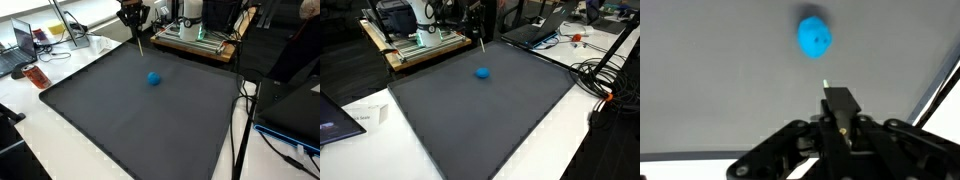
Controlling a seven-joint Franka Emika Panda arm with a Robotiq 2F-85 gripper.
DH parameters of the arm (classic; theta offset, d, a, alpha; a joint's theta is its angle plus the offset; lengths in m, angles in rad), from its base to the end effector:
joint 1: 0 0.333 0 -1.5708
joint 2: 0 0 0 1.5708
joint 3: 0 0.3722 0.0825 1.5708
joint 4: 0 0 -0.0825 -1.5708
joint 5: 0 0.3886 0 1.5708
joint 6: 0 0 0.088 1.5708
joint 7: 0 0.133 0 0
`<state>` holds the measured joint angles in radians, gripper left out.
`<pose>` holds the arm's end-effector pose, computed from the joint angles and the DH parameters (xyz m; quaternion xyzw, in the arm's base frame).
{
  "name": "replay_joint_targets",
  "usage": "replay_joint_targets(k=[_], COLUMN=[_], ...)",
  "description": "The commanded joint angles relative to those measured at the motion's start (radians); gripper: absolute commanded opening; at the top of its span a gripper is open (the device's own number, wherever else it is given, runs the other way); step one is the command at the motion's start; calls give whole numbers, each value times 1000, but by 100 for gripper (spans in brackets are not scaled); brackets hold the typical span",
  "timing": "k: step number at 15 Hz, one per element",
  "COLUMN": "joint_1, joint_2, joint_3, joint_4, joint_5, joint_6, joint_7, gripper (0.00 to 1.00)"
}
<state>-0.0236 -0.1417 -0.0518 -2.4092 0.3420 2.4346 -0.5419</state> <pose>0.4888 -0.0307 0.4113 -0.9827 -0.1104 -0.1156 0.0939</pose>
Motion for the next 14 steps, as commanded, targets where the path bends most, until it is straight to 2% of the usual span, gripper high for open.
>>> replay_joint_targets(k=[1, 5, 8, 10, 11, 12, 14], joint_1=[9, 16, 18, 21, 16, 18, 18], joint_2=[49, 72, 89, 100, 85, 88, 89], joint_3=[-2, 0, 17, 35, 21, 26, 25], joint_4=[89, 129, 147, 159, 128, 129, 129], joint_5=[-78, -54, -97, -167, -104, -112, -111], joint_6=[-35, -59, -69, -86, -49, -51, -51], joint_7=[101, 101, 174, 274, 183, 199, 197], gripper=[3, 3, 3, 3, 3, 12, 12])
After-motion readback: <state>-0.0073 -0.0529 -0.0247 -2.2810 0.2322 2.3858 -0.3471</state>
